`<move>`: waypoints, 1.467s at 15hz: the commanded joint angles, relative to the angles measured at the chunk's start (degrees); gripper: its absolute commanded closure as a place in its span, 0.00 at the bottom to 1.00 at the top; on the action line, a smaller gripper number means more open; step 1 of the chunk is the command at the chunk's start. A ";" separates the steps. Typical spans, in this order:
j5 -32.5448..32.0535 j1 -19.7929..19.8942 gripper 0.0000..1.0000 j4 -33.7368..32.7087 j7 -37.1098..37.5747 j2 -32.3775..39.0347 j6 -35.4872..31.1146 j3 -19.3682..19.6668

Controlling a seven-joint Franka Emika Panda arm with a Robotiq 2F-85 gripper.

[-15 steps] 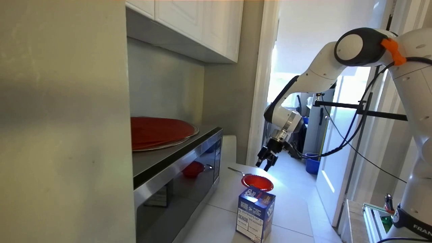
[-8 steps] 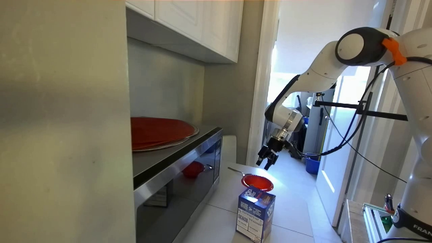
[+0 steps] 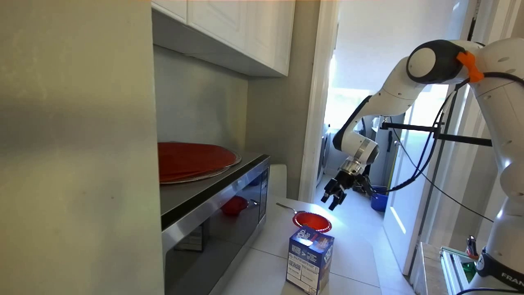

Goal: Put the orange bowl on the microwave on the orange plate

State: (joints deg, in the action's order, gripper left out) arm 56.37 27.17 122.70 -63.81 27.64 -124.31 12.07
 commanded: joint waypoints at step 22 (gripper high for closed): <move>7.59 2.29 0.01 -10.56 -3.43 11.79 18.08 -0.34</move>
State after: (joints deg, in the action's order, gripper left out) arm 61.69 29.21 114.87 -66.91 36.58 -108.41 12.08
